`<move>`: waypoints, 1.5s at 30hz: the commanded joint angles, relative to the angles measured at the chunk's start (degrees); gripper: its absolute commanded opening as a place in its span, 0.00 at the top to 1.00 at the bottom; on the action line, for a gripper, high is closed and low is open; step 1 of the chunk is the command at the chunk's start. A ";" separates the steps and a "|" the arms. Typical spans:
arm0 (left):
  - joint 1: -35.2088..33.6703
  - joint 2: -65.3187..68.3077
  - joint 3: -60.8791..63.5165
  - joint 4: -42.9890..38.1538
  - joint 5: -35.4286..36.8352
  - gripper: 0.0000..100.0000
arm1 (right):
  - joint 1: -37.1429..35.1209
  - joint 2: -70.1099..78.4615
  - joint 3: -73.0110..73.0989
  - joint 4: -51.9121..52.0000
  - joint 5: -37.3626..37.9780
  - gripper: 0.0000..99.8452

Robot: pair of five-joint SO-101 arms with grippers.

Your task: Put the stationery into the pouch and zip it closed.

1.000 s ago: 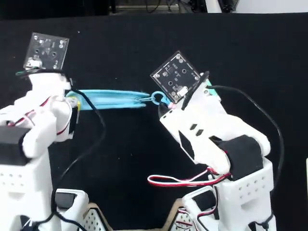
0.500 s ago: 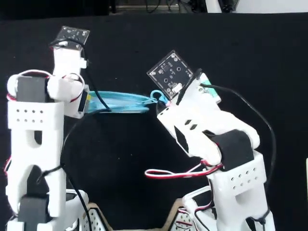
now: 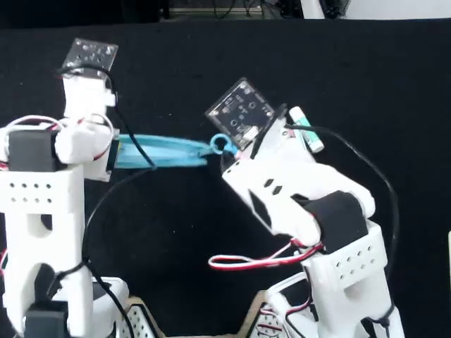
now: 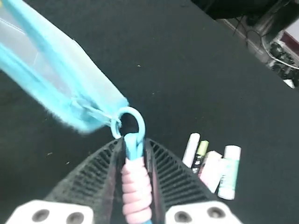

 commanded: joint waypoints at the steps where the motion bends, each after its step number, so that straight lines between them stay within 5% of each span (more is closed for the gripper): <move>1: 0.66 -3.69 3.03 -4.04 -0.70 0.97 | -5.89 -1.45 -1.71 3.69 -3.69 0.84; 7: 0.31 -6.15 12.62 -11.87 -2.90 0.97 | -8.18 -1.80 -4.97 9.41 -3.52 0.85; 15: -6.81 -11.96 27.21 -23.12 -2.46 0.97 | 10.37 0.84 -5.49 7.91 -1.41 0.85; 19: -6.99 -15.65 34.33 -27.52 2.81 0.97 | 15.56 7.16 1.98 0.79 -7.03 0.85; 30: -5.14 -29.71 41.27 -30.15 12.13 0.97 | 16.44 26.07 6.20 -13.10 -8.44 0.92; 40: -1.01 -39.21 54.20 -39.03 12.66 0.97 | 16.53 39.25 5.58 -26.37 -3.60 0.92; 45: -0.84 -40.62 57.80 -41.67 12.66 0.97 | 20.22 45.49 -1.45 -23.91 -2.90 0.92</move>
